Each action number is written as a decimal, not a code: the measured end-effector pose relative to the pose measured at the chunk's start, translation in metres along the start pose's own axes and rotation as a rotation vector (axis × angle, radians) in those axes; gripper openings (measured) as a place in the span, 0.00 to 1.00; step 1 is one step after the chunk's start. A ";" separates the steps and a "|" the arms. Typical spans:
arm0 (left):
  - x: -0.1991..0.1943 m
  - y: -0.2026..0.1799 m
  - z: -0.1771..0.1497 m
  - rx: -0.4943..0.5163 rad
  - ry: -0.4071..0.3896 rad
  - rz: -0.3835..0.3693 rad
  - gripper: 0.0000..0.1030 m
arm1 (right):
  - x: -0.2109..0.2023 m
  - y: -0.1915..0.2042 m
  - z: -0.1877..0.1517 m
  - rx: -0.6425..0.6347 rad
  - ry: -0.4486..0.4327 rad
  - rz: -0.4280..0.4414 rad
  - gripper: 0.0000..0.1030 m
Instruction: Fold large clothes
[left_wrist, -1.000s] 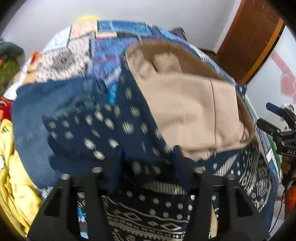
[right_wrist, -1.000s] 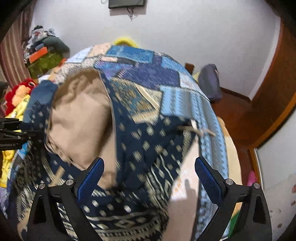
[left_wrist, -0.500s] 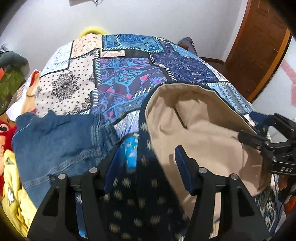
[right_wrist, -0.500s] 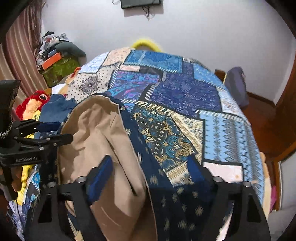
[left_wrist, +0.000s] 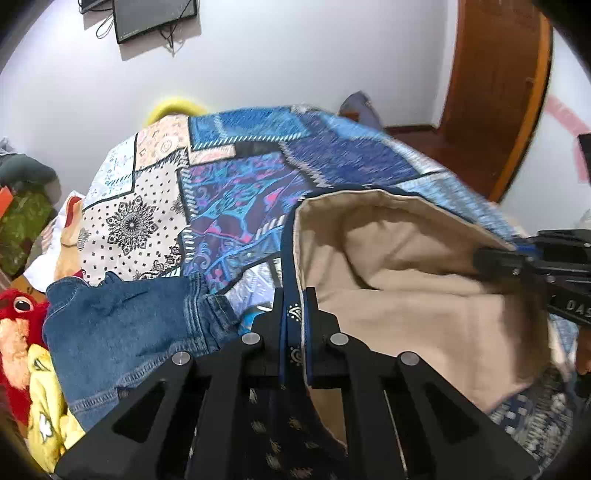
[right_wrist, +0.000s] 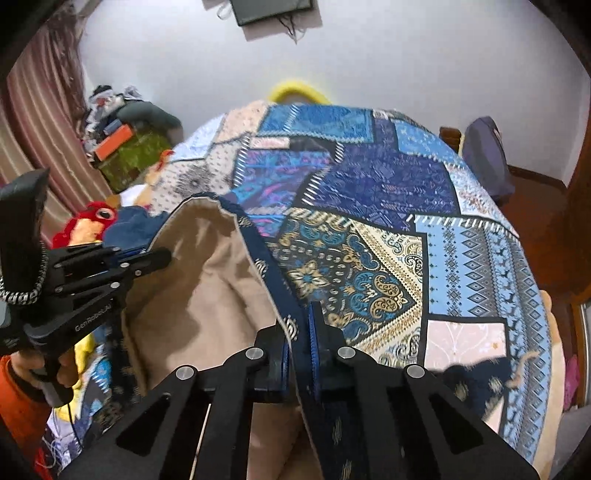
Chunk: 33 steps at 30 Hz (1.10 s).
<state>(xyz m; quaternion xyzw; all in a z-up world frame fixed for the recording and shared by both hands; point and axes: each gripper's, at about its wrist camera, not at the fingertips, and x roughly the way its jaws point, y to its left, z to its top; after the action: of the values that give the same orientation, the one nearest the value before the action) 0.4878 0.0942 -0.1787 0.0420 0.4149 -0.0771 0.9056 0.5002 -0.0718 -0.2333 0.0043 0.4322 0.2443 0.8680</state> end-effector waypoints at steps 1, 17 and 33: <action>-0.012 -0.002 -0.002 0.002 -0.012 -0.006 0.06 | -0.011 0.004 -0.002 -0.011 -0.012 0.002 0.06; -0.153 -0.035 -0.086 0.064 -0.069 -0.129 0.06 | -0.145 0.049 -0.089 0.016 -0.067 0.129 0.06; -0.147 -0.046 -0.194 0.098 0.154 -0.205 0.07 | -0.179 0.082 -0.192 -0.160 0.097 0.057 0.06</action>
<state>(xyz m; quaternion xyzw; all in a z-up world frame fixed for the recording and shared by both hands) 0.2403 0.0912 -0.1942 0.0496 0.4812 -0.1859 0.8553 0.2302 -0.1153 -0.2013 -0.0645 0.4524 0.3026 0.8364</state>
